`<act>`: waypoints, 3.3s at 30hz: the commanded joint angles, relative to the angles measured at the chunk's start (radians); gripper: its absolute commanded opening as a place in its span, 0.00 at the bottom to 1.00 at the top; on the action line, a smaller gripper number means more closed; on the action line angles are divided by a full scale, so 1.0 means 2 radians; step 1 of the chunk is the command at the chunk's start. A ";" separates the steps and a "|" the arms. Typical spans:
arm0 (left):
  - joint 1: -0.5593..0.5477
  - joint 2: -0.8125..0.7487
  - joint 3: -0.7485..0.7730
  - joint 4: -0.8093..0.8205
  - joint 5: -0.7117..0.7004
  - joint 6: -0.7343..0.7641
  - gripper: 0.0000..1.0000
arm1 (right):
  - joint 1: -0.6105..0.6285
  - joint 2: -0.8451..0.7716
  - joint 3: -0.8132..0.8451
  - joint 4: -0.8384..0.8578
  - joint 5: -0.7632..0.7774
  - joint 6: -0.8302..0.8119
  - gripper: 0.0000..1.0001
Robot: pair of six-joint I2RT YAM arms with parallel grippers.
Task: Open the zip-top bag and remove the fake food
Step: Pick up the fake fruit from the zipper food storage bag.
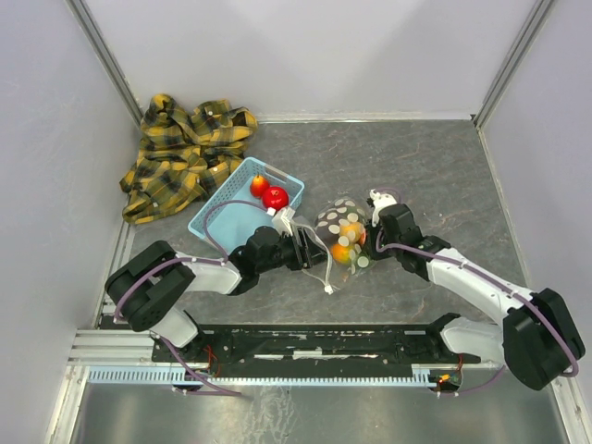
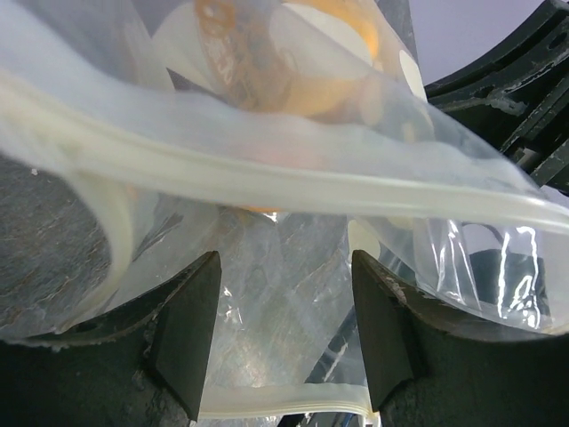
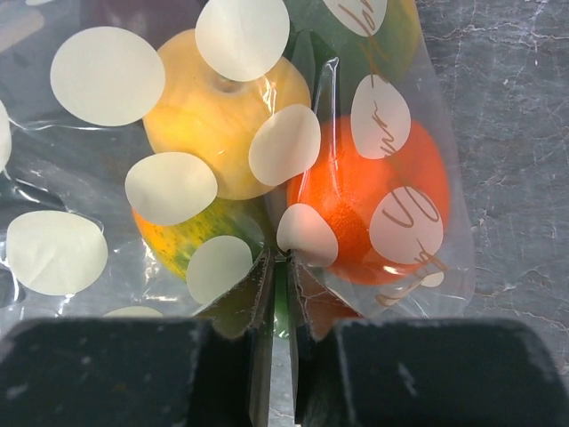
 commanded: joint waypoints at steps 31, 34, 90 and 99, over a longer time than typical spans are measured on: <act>-0.002 -0.017 0.027 -0.063 -0.041 0.045 0.79 | 0.000 0.125 0.001 0.126 -0.177 0.042 0.16; -0.002 -0.018 0.025 -0.062 -0.036 0.045 0.79 | 0.000 0.134 0.000 0.146 -0.193 0.049 0.17; -0.003 0.017 0.033 -0.018 0.002 -0.001 0.85 | 0.015 0.170 0.002 0.265 -0.246 0.102 0.18; -0.003 0.000 0.022 -0.015 -0.003 -0.005 0.59 | 0.014 0.132 0.006 0.190 -0.179 0.066 0.18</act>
